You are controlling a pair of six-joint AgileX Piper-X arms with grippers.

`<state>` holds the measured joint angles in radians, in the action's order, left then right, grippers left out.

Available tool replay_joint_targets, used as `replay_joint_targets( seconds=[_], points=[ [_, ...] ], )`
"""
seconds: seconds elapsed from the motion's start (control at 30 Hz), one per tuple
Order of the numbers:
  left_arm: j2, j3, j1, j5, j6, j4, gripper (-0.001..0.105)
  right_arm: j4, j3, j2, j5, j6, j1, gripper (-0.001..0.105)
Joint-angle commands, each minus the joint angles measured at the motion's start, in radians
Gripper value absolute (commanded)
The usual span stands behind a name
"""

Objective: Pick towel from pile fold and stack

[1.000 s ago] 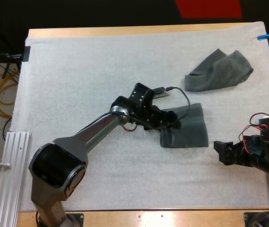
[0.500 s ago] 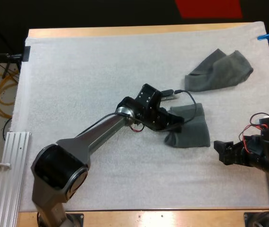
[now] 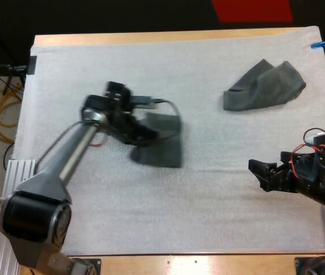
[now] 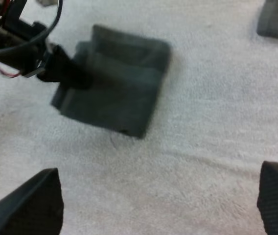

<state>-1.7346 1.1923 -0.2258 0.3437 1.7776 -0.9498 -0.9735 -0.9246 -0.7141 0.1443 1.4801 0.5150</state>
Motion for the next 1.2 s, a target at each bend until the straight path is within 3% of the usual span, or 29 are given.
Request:
replay_joint_targets(
  seconds=[0.0, 0.17, 0.5, 0.6, 0.77, 0.83, 0.93, 1.0, 1.1, 1.17],
  points=[
    [0.010, 0.004, 0.024, -0.054, -0.044, -0.046, 0.000, 0.013, -0.008, 0.000, 0.018, 0.000, 0.000, 0.078],
    [0.010, 0.004, 0.194, -0.207, -0.129, -0.093, 0.000, 0.013, -0.008, 0.000, 0.018, 0.000, 0.000, 0.078],
    [0.010, 0.004, 0.404, -0.375, -0.230, -0.098, 0.001, 0.013, -0.008, -0.005, 0.018, 0.000, 0.000, 0.078],
    [0.010, 0.004, 0.428, -0.409, -0.271, -0.106, 0.014, 0.013, -0.008, -0.016, 0.018, -0.001, 0.000, 0.078],
    [0.010, 0.004, 0.433, -0.538, -0.287, -0.106, 0.057, 0.013, -0.008, -0.042, 0.018, -0.002, 0.000, 0.078],
    [0.013, 0.004, 0.433, -0.610, -0.287, -0.106, 0.067, 0.013, -0.008, -0.047, 0.024, -0.002, 0.000, 0.078],
    [0.029, 0.004, 0.433, -0.755, -0.285, -0.106, 0.067, 0.013, -0.008, -0.047, 0.029, -0.002, 0.000, 0.078],
    [0.058, 0.004, 0.433, -0.756, -0.273, -0.102, 0.067, 0.013, -0.008, -0.047, 0.029, -0.002, 0.000, 0.078],
    [0.122, 0.004, 0.431, -0.692, -0.248, -0.102, 0.067, 0.013, -0.008, -0.047, 0.029, -0.002, 0.000, 0.078],
    [0.192, 0.004, 0.430, -0.585, -0.237, -0.102, 0.067, 0.013, -0.008, -0.047, 0.029, -0.002, 0.000, 0.078]
  ],
)
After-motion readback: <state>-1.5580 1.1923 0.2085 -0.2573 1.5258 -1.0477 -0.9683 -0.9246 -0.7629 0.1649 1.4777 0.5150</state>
